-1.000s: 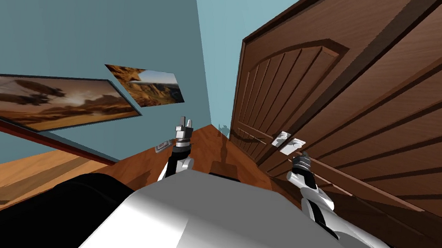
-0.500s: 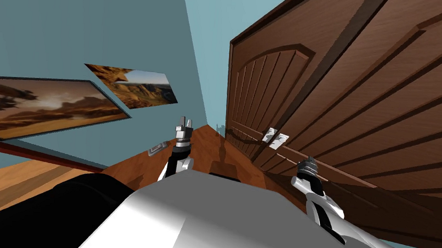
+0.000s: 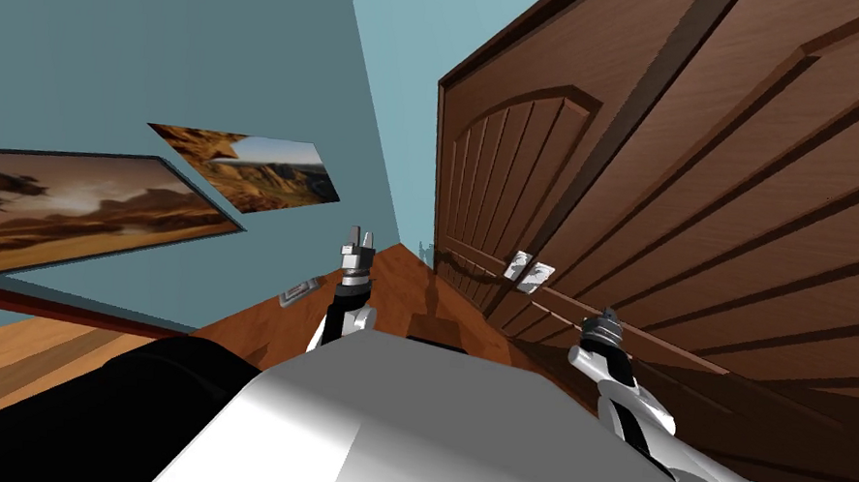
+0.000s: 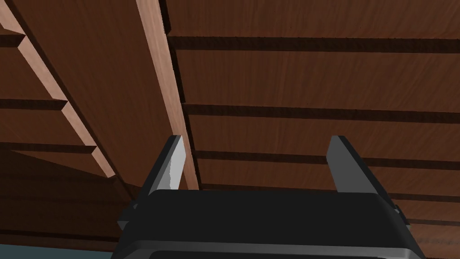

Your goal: Pull the door open

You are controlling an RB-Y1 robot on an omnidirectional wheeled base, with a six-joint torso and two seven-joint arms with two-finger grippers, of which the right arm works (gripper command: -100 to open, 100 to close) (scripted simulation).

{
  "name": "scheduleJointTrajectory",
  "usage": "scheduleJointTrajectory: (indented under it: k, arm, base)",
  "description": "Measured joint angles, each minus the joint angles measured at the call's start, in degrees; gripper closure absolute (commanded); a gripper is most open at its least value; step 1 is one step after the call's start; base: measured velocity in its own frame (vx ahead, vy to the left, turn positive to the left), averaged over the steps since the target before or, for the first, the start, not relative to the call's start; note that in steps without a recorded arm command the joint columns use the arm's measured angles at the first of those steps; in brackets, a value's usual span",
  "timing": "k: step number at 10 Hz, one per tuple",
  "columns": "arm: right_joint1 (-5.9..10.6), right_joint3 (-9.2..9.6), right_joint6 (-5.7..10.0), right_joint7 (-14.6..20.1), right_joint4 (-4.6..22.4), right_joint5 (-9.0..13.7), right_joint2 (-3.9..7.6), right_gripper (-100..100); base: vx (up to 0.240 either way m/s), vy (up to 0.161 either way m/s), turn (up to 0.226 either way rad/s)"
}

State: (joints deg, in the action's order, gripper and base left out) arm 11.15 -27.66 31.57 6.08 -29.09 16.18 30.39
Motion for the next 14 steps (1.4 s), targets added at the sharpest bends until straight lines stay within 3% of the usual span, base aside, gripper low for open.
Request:
scheduleJointTrajectory:
  k: [1, 5, 6, 7, 13, 14]
  arm:
    - [0.22, 0.09, -0.31, -0.1, -0.7, 0.0, -0.19, -100]
    - [3.09, 1.67, 1.11, 0.5, 0.6, -0.7, -0.57, -100]
    - [2.97, 1.58, 0.76, 0.3, -0.6, -0.7, -1.01, -100]
    - [2.96, 1.56, 0.61, 0.2, -0.8, -0.6, -1.08, 100]
    - [2.99, 1.75, 0.7, 0.3, -0.5, -0.7, -1.29, 100]
    - [1.53, 1.33, -0.51, -0.1, -3.4, -0.5, -1.8, 100]
  base:
    - [0.28, 0.01, 0.175]
    - [0.173, 0.061, 0.116]
    - [0.046, 0.031, 0.002]
    - [0.0, 0.0, 0.0]
    - [-0.026, -0.008, -0.003]
    - [-0.137, -0.041, -0.035]
